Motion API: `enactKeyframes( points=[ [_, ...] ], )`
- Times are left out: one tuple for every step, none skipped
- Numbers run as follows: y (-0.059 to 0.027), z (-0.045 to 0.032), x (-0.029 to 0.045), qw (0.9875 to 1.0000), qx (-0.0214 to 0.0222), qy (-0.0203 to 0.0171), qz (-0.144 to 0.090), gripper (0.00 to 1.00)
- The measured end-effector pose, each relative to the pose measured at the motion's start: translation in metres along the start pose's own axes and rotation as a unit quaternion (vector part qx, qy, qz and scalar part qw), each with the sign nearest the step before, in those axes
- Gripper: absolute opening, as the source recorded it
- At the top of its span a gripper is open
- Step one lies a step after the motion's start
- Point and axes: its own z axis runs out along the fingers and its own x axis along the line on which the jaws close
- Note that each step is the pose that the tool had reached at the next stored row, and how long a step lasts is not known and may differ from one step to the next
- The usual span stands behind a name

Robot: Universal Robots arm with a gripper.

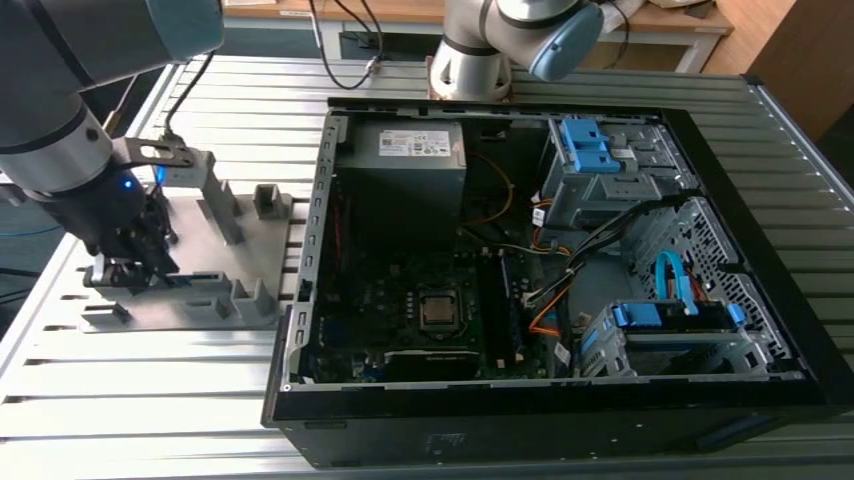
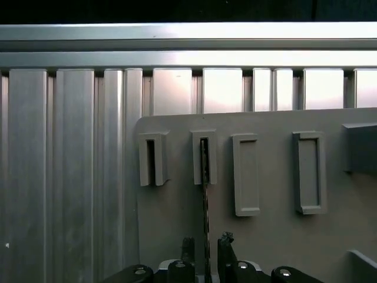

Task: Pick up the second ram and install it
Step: 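Pick up the second ram and move it above second insertion slot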

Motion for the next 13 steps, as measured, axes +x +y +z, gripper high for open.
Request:
enactKeyframes(
  points=[
    [0.0006,0.0016,0.0,1.0,0.0001,-0.0007,0.0,0.3],
    [0.0012,0.003,-0.0001,1.0,0.0001,-0.0014,-0.001,0.3],
    [0.0017,0.0042,-0.0003,1.0,0.0001,-0.002,-0.001,0.3],
    [0.002,0.0051,-0.0005,1.0,0.0,-0.0027,-0.001,0.3],
    [0.0021,0.0057,-0.0005,1.0,0.0,-0.0029,-0.001,0.3],
    [0.0022,0.0061,-0.0005,1.0,-0.0001,-0.0029,-0.001,0.3],
    [0.0022,0.0063,-0.0006,1.0,-0.0001,-0.0029,-0.001,0.3],
    [0.0022,0.007,-0.0006,1.0,0.0001,-0.003,-0.001,0.3],
    [0.0022,0.0077,-0.0006,1.0,0.0001,-0.003,-0.001,0.3],
    [0.0023,0.008,-0.0006,1.0,0.0,-0.0029,-0.001,0.3],
    [0.0023,0.008,-0.0006,1.0,0.0,-0.003,-0.001,0.3],
    [0.0023,0.008,-0.0006,1.0,-0.0001,-0.0029,-0.001,0.3],
    [0.0023,0.008,-0.0006,1.0,-0.0001,-0.0029,-0.001,0.3]
  ],
)
